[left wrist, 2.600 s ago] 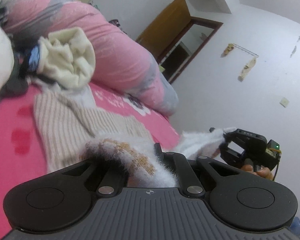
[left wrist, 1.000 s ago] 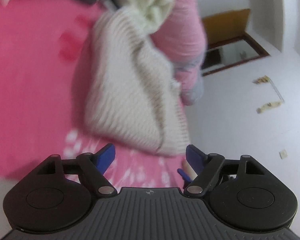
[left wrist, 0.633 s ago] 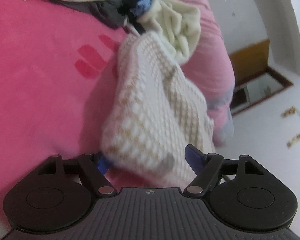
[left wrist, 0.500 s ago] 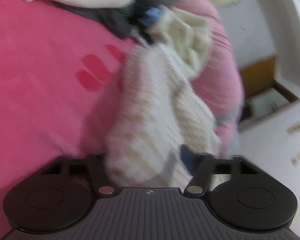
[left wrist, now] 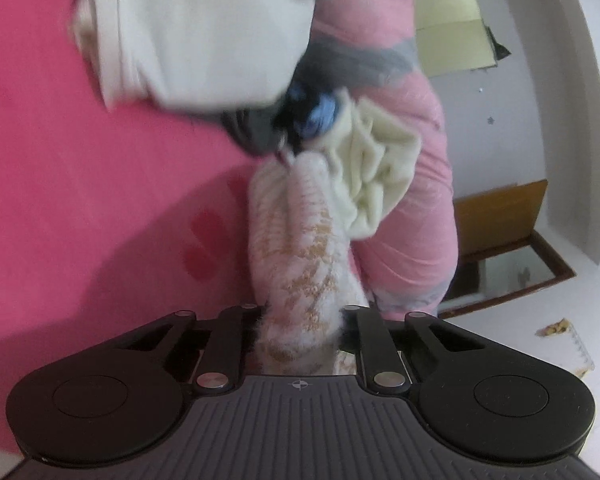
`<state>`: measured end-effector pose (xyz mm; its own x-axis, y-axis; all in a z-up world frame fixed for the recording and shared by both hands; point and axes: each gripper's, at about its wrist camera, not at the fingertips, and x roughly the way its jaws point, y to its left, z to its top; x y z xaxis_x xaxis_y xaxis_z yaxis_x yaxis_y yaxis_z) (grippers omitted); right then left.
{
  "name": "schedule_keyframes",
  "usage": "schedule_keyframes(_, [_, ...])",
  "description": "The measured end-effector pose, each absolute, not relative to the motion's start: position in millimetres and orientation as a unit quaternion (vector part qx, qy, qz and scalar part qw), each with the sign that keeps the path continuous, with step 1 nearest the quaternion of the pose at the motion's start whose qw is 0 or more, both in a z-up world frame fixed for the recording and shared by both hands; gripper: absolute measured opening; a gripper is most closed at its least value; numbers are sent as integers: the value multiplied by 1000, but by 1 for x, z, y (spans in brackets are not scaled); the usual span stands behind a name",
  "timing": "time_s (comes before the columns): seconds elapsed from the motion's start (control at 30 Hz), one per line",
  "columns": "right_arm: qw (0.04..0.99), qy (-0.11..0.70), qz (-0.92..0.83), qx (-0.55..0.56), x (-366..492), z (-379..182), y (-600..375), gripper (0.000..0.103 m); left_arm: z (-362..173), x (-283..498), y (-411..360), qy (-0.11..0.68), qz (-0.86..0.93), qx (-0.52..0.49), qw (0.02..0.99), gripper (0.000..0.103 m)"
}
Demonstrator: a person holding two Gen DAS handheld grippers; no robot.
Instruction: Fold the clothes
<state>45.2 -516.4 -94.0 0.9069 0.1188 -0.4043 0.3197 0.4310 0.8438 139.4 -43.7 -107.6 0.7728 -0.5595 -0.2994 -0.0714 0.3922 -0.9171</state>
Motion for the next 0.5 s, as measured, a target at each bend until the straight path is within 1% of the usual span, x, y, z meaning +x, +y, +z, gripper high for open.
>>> schedule_keyframes(0.1, [814, 211, -32, 541, 1, -97, -479, 12, -99, 108, 0, 309, -160, -510, 787, 15])
schedule_keyframes(0.2, [794, 217, -3, 567, -51, -114, -448, 11, -98, 68, 46, 321, -166, -491, 793, 15])
schedule_keyframes(0.3, [790, 222, 12, 572, -86, -136, -428, 12, -120, 41, 73, 324, -179, -494, 787, 17])
schedule_keyframes(0.33, [793, 225, 12, 566, -93, -143, -424, 15, -129, 34, 80, 324, -184, -497, 784, 18])
schedule_keyframes(0.37, [799, 232, 2, 555, -94, -150, -424, 25, -128, 32, 81, 321, -182, -490, 790, 21])
schedule_keyframes(0.4, [801, 237, -2, 549, -94, -156, -426, 25, -127, 30, 83, 318, -180, -483, 796, 23])
schedule_keyframes(0.43, [801, 237, 6, 550, -94, -157, -429, 26, -125, 29, 85, 315, -178, -475, 802, 24])
schedule_keyframes(0.47, [800, 244, 11, 548, -95, -153, -433, 33, -124, 27, 86, 311, -176, -468, 808, 27])
schedule_keyframes(0.5, [801, 256, 10, 542, -95, -147, -436, 38, -123, 26, 88, 308, -174, -460, 814, 34])
